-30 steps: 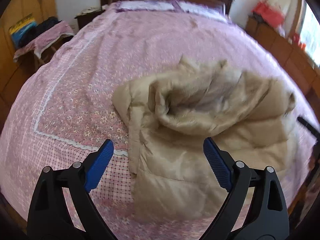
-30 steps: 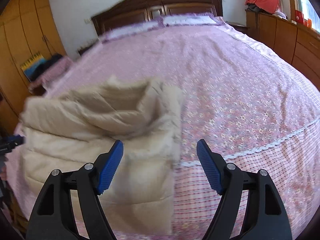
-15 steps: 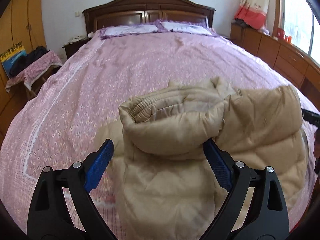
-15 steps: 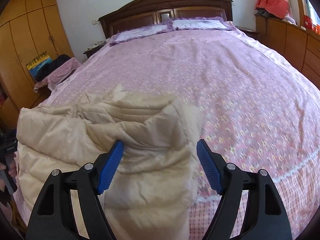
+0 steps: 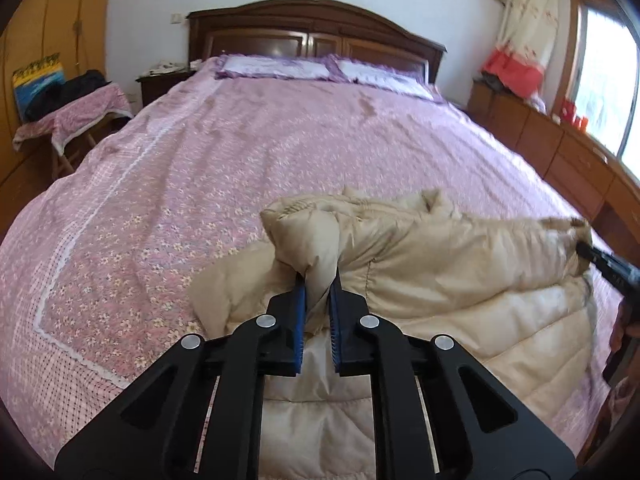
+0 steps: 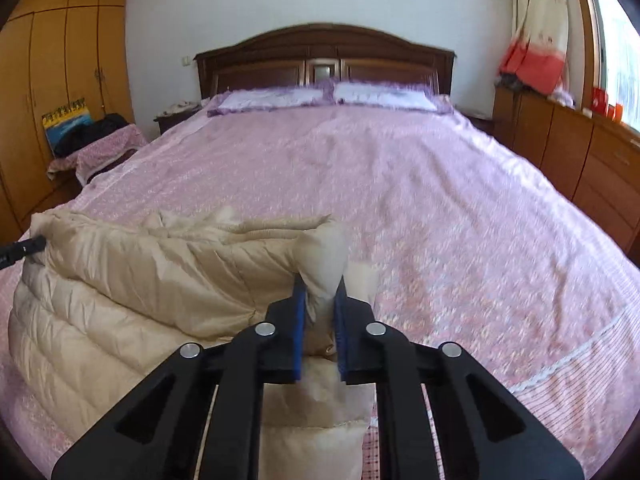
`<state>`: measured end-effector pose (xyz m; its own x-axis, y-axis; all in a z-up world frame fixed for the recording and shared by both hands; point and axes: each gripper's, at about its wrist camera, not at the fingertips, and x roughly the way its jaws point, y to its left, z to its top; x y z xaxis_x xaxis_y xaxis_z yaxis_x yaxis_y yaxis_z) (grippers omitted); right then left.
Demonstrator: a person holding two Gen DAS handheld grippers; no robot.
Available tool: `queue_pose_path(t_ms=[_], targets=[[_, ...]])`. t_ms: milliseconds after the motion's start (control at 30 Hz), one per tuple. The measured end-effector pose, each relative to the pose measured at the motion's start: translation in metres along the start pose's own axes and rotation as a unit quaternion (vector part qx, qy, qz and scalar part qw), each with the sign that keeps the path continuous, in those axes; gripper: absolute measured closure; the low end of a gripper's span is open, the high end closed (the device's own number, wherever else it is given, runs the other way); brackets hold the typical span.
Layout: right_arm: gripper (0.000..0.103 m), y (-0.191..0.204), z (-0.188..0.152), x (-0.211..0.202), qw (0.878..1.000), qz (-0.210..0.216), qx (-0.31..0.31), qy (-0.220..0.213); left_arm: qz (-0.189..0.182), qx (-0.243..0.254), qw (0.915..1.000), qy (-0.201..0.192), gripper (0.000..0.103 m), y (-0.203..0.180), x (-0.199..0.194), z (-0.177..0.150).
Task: Fold large clothes
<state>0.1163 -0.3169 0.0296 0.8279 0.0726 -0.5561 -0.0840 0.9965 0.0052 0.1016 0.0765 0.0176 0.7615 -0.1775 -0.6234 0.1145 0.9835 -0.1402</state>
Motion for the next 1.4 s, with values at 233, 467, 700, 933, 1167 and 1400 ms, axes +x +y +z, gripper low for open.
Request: queue_pose_path(t_ms=[233,467,700,933,1167,1400], targets=[[0.092,-0.003,0.042,0.009,0.999,0.008,0.041,-0.020,0.032,0.006,0.9990,-0.030,0.094,-0.005,-0.007,0.034],[0.092,0.005,0.071,0.065,0.998,-0.013,0.049,0.038,0.066,0.003,0.9978,-0.003,0.093,0.004,0.034,0.063],[0.092,0.007,0.061,0.130,0.991,-0.046,0.054,0.110,0.093,0.000,0.9940,0.059,0.093,0.011,0.095,0.067],[0.089,0.001,0.039,0.173,0.984,-0.047,0.065,0.157,0.111,-0.019,0.9882,0.104,0.088,0.022,0.142,0.058],[0.082,-0.010,0.026,0.195,0.979,-0.026,0.102,0.177,0.100,-0.053,0.9864,0.119,0.084,0.034,0.171,0.049],[0.077,-0.017,0.023,0.196,0.977,-0.015,0.120,0.173,0.092,-0.066,0.9856,0.126,0.081,0.038,0.178,0.047]])
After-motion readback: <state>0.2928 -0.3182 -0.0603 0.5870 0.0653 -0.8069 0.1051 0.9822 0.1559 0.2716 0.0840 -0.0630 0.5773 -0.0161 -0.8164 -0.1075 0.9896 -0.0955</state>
